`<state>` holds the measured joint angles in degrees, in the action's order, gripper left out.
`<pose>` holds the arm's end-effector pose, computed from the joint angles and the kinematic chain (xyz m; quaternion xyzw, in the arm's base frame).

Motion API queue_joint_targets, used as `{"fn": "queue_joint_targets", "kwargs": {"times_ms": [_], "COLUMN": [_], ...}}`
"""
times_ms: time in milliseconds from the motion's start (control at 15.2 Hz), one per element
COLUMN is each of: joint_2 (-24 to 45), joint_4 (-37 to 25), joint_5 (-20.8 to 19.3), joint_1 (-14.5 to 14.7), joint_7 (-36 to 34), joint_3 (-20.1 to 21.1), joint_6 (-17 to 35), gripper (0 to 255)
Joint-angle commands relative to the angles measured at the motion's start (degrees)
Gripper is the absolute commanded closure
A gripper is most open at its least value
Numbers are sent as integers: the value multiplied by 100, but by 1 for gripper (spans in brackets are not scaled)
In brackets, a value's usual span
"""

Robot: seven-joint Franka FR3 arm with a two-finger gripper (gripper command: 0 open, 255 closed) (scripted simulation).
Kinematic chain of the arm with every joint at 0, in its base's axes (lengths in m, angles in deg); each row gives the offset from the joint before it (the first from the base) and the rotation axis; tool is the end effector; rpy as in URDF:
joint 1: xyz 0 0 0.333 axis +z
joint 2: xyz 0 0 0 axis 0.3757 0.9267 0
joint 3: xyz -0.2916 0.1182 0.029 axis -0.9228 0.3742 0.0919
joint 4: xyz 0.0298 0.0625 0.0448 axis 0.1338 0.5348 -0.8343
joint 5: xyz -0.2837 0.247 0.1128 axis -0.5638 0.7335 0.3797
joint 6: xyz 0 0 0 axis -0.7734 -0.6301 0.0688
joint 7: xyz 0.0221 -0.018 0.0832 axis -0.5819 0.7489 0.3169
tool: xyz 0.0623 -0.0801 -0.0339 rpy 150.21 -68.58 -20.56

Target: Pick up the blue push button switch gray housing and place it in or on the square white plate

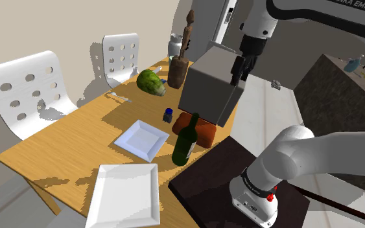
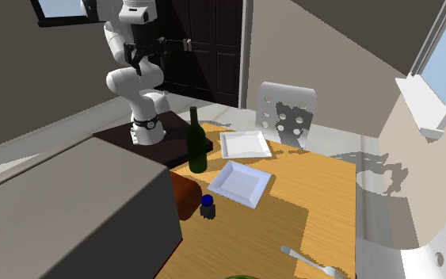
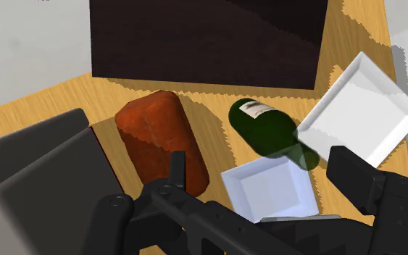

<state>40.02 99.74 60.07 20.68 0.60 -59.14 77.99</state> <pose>0.2920 -0.0222 0.5877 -0.9972 -0.0400 0.0610 0.0186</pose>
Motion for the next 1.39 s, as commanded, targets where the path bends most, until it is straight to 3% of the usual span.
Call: {"fn": "queue_joint_targets", "kwargs": {"times_ms": [0, 660, 1320], "joint_2": [0, 1240, 3180], "joint_4": [0, 731, 592], "joint_5": [0, 72, 115], "joint_1": [0, 10, 26], "joint_7": [0, -207, -391], "joint_3": [0, 93, 154], "joint_6": [0, 2167, 4162], "gripper": [0, 0, 0]}}
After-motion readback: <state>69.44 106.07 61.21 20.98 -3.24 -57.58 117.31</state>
